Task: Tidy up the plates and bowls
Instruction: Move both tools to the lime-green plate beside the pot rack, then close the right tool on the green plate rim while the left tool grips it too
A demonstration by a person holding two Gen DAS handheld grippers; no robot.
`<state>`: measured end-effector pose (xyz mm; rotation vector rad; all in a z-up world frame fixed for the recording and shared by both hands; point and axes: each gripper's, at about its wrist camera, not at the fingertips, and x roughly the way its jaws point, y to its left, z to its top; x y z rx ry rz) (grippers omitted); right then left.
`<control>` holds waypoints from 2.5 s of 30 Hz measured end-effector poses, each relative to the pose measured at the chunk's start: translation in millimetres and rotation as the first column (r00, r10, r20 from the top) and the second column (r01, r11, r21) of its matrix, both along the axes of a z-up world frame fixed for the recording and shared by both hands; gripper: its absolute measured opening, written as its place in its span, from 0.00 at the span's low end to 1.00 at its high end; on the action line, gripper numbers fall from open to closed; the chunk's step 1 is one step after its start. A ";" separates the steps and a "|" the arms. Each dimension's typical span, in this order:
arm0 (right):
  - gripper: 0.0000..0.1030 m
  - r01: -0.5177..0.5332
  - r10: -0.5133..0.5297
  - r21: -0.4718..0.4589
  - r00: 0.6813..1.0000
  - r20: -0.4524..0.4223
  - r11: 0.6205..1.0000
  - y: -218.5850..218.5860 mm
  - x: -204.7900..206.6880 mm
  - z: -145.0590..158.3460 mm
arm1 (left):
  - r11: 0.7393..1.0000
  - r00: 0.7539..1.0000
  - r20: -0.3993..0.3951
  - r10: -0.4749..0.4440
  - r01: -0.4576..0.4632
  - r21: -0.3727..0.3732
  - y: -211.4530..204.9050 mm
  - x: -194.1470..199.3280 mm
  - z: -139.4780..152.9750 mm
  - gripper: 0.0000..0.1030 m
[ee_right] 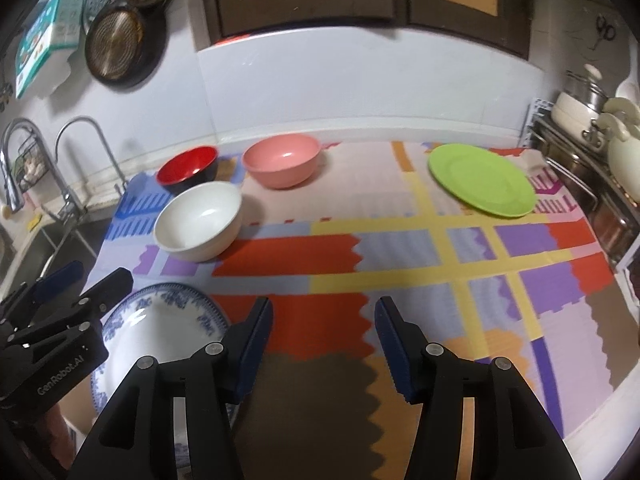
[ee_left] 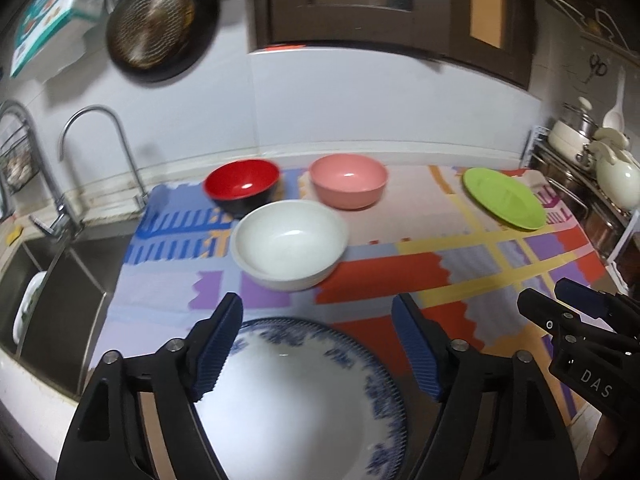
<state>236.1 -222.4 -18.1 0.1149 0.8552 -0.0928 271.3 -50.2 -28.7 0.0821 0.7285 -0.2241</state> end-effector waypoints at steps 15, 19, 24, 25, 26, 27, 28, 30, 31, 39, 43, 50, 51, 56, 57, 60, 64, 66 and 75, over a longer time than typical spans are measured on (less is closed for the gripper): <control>0.53 0.111 -0.110 -0.011 0.993 0.052 0.994 -78.5 4.7 11.0 | 0.996 0.994 0.063 -0.091 0.091 -0.007 -84.1 22.2 17.2 0.85; 0.53 0.132 -0.131 -0.010 0.989 0.063 0.991 -99.0 9.0 12.3 | 0.995 0.991 0.085 -0.102 0.103 -0.003 -105.3 28.3 22.7 0.86; 0.53 0.148 -0.145 -0.023 0.986 0.079 0.989 -122.6 15.9 16.9 | 0.994 0.988 0.109 -0.109 0.110 -0.004 -128.4 35.4 28.8 0.87; 0.53 0.149 -0.147 -0.027 0.986 0.083 0.988 -127.2 17.5 17.7 | 0.994 0.987 0.112 -0.111 0.112 -0.004 -132.9 37.2 30.0 0.87; 0.53 0.150 -0.147 -0.030 0.986 0.083 0.988 -130.5 19.1 18.3 | 0.993 0.987 0.114 -0.115 0.116 -0.004 -137.8 39.0 31.6 0.87; 0.53 0.150 -0.147 -0.030 0.986 0.084 0.988 -134.5 21.0 18.8 | 0.993 0.987 0.115 -0.117 0.118 -0.003 -141.2 40.6 32.5 0.87; 0.53 0.150 -0.147 -0.030 0.985 0.087 0.988 -139.2 22.9 19.9 | 0.993 0.986 0.113 -0.121 0.122 -0.002 -147.4 43.6 34.0 0.87; 0.53 0.149 -0.146 -0.031 0.985 0.090 0.988 -146.3 26.7 21.5 | 0.992 0.986 0.109 -0.129 0.130 -0.004 -157.5 49.2 36.7 0.88; 0.53 0.149 -0.146 -0.027 0.985 0.092 0.989 -151.0 29.0 22.3 | 0.991 0.985 0.108 -0.133 0.135 -0.004 -162.0 51.9 38.1 0.87; 0.53 0.208 -0.209 0.016 0.972 0.109 0.978 -189.6 46.8 23.1 | 0.981 0.977 0.089 -0.193 0.192 0.020 -201.7 82.3 38.8 0.87; 0.53 0.236 -0.235 0.008 0.965 0.112 0.972 -208.7 56.4 20.6 | 0.978 0.975 0.076 -0.209 0.207 0.035 -221.4 98.2 34.4 0.87; 0.53 0.270 -0.270 0.015 0.958 0.101 0.963 -249.7 79.5 9.1 | 0.974 0.972 0.060 -0.227 0.224 0.038 -257.4 131.1 26.1 0.87; 0.53 0.271 -0.271 0.021 0.958 0.098 0.962 -253.8 83.4 7.3 | 0.973 0.972 0.056 -0.230 0.228 0.037 -262.0 136.2 24.9 0.87; 0.53 0.286 -0.287 0.030 0.954 0.087 0.958 -276.5 105.3 -1.5 | 0.969 0.969 0.049 -0.244 0.241 0.051 -286.8 159.6 16.6 0.87; 0.53 0.291 -0.292 0.028 0.952 0.087 0.956 -281.1 109.8 -3.1 | 0.968 0.968 0.049 -0.246 0.243 0.053 -290.9 163.5 14.6 0.87; 0.53 0.304 -0.305 0.020 0.949 0.084 0.952 -292.9 121.8 -8.7 | 0.967 0.968 0.040 -0.250 0.247 0.061 -303.4 175.8 7.0 0.87; 0.53 0.312 -0.314 0.040 0.948 0.054 0.949 -312.5 142.7 -23.1 | 0.968 0.969 0.004 -0.246 0.246 0.056 -318.2 194.8 -9.5 0.87; 0.53 0.312 -0.314 0.041 0.949 0.037 0.949 -319.7 152.3 -31.3 | 0.968 0.970 -0.006 -0.242 0.241 0.071 -326.5 204.2 -18.8 0.87; 0.53 0.340 -0.340 -0.006 0.940 -0.033 0.940 -351.7 186.9 -71.1 | 0.966 0.960 -0.140 -0.242 0.252 0.054 -353.3 245.9 -64.4 0.86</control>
